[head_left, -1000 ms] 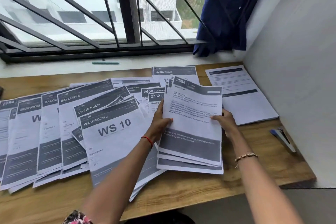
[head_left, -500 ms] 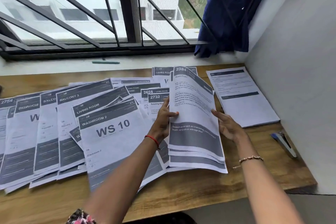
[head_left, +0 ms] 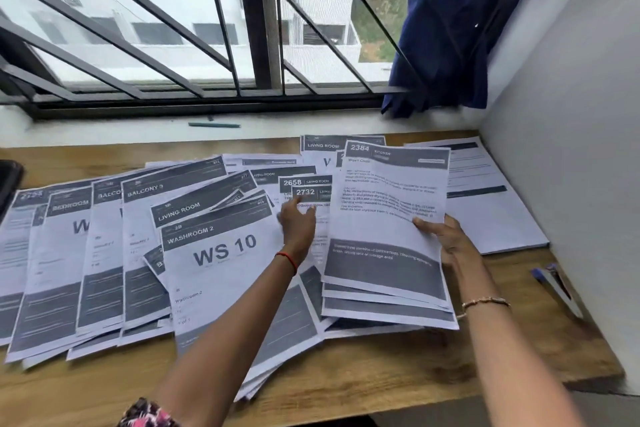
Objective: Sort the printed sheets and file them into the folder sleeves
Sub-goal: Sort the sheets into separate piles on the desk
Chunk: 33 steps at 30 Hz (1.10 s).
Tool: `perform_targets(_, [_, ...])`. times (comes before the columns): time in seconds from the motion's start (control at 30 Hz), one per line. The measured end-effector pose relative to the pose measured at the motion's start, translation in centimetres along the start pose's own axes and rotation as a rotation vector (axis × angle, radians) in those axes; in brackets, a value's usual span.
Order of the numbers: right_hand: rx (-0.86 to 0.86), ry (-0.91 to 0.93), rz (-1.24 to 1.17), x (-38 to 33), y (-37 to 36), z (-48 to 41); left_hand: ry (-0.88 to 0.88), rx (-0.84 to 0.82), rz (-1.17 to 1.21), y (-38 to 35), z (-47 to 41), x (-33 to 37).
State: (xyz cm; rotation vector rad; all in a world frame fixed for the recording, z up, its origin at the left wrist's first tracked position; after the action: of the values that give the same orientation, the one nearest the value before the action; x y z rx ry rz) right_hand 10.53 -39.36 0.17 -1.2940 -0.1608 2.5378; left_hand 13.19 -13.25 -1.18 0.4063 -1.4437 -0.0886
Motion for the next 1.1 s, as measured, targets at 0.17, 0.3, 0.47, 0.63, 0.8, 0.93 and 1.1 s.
perform_targets(0.17, [0.103,-0.072,0.034,0.8,1.3,-0.2,0.086,-0.097,-0.608,1.2,-0.3,-0.7])
perform_targets(0.3, [0.159,-0.118,0.119,1.8,1.7,-0.5,0.051,-0.142,-0.601,0.5,-0.3,-1.0])
perform_targets(0.47, [0.206,-0.107,0.217,2.0,1.5,-0.6,-0.151,-0.158,-0.301,-0.5,-0.3,-0.8])
perform_targets(0.63, [0.178,-0.068,0.178,1.8,1.4,-0.6,-0.129,-0.201,0.023,-1.7,0.4,-0.1])
perform_targets(0.8, [0.165,-0.033,0.226,1.6,1.0,-1.0,0.027,-0.277,0.46,-2.4,0.8,1.2])
perform_targets(0.93, [0.14,-0.043,0.246,1.0,0.2,-1.0,-0.067,-0.292,0.486,-2.5,0.8,1.7])
perform_targets(1.1, [0.167,0.043,0.197,0.4,-0.2,-1.0,-0.044,-0.284,0.62,-2.3,0.7,2.7])
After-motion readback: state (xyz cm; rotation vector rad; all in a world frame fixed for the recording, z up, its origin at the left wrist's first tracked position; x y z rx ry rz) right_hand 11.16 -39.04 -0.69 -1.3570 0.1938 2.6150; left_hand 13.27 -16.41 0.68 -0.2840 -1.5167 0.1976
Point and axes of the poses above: each hand's wrist, its own z-axis away from the middle knuckle, its own y-axis out of the back of the hand, x = y × z, the point moved 1 cm from there along -z, towards the middle knuckle, and after that the axes turned 13 degrees about -y, right-handed, at the moved point
